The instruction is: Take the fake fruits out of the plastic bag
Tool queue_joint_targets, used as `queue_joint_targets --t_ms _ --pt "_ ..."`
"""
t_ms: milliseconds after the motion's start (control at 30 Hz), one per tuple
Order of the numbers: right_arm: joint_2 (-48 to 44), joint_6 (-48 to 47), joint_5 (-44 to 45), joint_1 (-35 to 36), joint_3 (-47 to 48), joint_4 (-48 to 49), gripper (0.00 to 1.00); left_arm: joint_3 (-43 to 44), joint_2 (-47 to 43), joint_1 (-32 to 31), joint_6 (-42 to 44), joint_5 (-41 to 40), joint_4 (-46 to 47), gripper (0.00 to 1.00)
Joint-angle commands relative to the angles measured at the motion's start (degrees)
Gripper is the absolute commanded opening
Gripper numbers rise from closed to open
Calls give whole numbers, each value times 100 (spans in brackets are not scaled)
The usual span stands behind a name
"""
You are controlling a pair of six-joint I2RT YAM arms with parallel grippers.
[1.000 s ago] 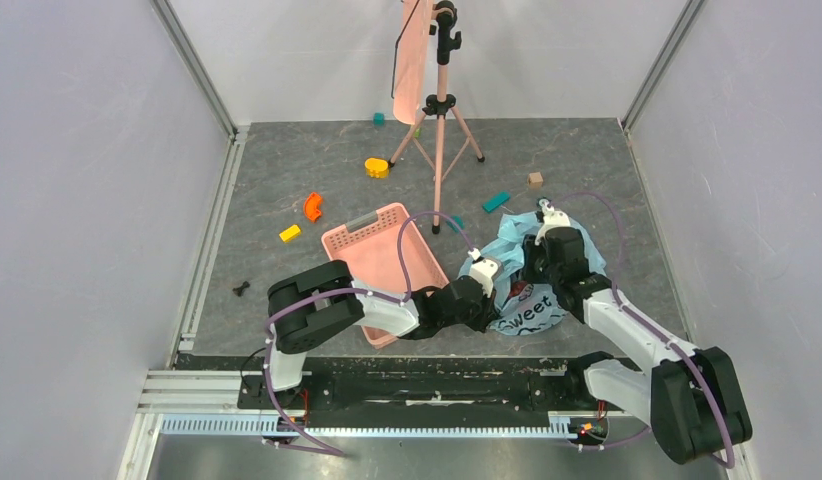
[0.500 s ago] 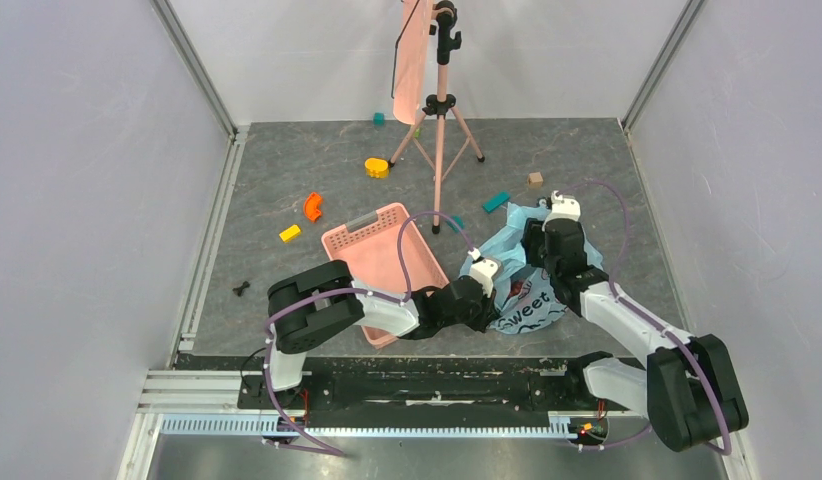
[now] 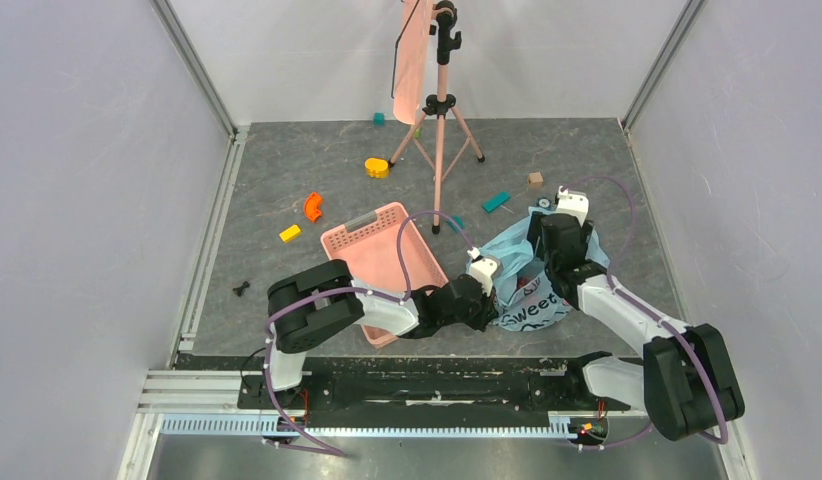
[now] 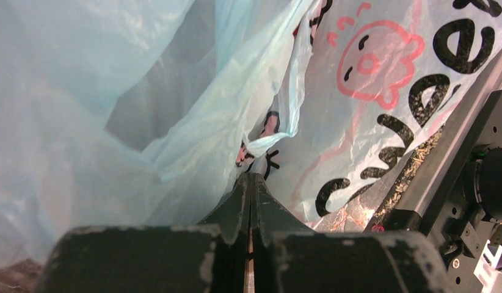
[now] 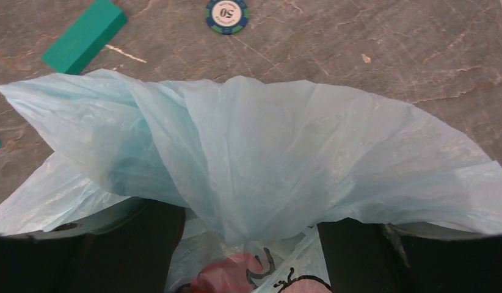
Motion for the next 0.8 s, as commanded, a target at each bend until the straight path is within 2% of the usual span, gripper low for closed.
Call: queue_joint_targets --t_ms 0,167,300,467,600,700,767 --pt "272 100 642 -104 306 -265 81 31 1 12 -142 33 -75 2" --pt "532 337 544 -179 414 -613 87 10 3 20 -142 27 -76 2" --pt "411 162 -51 -179 350 -459 84 -41 -41 16 -135 18 -75 2" --pt "-500 -109 -1397 -179 270 -263 83 -202 -388 24 -129 -55 -59 2" --pt "-1378 -186 -2120 -179 643 -737 87 -237 -829 111 -96 -100 -220 2" --pt "-1799 -180 -2349 -179 1150 -1294 89 -237 -1194 283 -82 3 -374 2" --pt "-1989 -126 -2200 -179 1479 -1702 89 -207 -1446 368 -38 32 -500 3"
